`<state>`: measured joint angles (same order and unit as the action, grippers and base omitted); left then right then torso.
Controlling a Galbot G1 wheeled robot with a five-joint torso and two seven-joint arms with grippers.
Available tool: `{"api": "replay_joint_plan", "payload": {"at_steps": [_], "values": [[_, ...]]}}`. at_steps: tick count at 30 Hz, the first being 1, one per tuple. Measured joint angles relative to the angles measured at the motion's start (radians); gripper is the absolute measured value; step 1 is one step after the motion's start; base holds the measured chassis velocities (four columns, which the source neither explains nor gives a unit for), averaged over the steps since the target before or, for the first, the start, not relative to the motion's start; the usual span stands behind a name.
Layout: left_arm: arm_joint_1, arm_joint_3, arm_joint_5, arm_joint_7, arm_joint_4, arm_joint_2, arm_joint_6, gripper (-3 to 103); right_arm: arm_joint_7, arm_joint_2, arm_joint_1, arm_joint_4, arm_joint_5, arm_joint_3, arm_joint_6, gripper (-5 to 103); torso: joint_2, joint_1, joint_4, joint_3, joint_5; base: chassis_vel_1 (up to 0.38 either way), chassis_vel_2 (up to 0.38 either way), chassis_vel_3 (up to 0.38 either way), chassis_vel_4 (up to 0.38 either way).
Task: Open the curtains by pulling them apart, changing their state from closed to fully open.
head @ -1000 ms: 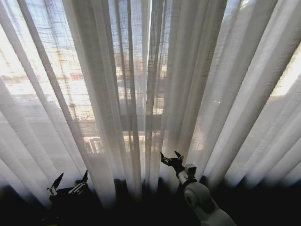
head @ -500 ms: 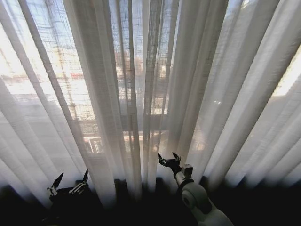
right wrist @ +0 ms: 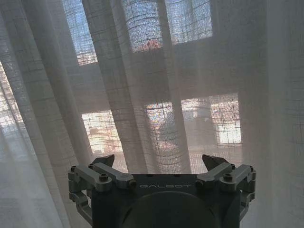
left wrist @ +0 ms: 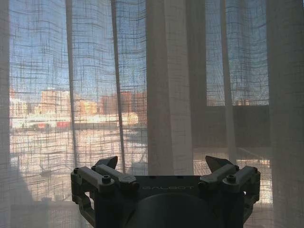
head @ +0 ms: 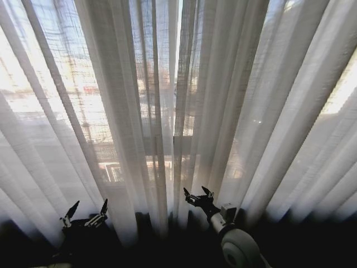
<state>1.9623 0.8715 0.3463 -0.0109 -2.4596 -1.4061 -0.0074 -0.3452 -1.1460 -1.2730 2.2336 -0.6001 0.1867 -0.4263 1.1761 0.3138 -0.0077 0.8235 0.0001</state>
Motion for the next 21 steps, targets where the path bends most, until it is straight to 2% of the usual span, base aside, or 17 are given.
{"api": "replay_joint_plan", "payload": {"at_steps": [5,8,12,16,18,19,21], "values": [[-0.004,-0.01,-0.01,-0.006,0.003,-0.017,-0.001,100,0.0,-0.041,0.095,-0.107,0.011,-0.024,0.007,100,0.0,0.0,0.0001,0.0,0.0002,0.0,0.0,0.0,0.0],[-0.003,-0.011,-0.021,-0.018,0.003,-0.03,-0.003,100,0.0,-0.07,0.178,-0.215,0.061,-0.039,0.05,100,0.0,0.0,0.0001,0.0,0.0002,0.0,0.0,0.0,0.0],[0.004,-0.013,-0.034,-0.03,-0.002,-0.045,-0.015,100,-0.007,-0.084,0.254,-0.301,0.131,-0.042,0.089,100,0.0,0.0,0.0002,0.0,0.0002,0.0,0.0,0.0,0.0],[0.005,-0.019,-0.044,-0.033,-0.003,-0.061,-0.018,100,-0.028,-0.083,0.302,-0.334,0.14,-0.038,0.094,100,0.0,0.0,0.0001,0.0,0.0002,0.0,0.0,0.0,0.0],[0.005,-0.023,-0.048,-0.035,-0.004,-0.07,-0.019,100,-0.036,-0.077,0.33,-0.355,0.14,-0.037,0.094,98,0.0,0.0,0.0,0.0,0.0002,0.0,0.0,0.0,0.0],[0.005,-0.025,-0.05,-0.035,-0.005,-0.075,-0.019,100,-0.038,-0.074,0.339,-0.362,0.14,-0.037,0.094,88,0.0,0.0,0.0,0.0,0.0002,0.0,0.0,0.0,0.0],[0.004,-0.028,-0.053,-0.035,-0.007,-0.08,-0.019,100,-0.04,-0.071,0.348,-0.369,0.14,-0.036,0.094,88,0.0,0.0,0.0,0.0,0.0002,0.0,0.0,0.0,0.0]]}}
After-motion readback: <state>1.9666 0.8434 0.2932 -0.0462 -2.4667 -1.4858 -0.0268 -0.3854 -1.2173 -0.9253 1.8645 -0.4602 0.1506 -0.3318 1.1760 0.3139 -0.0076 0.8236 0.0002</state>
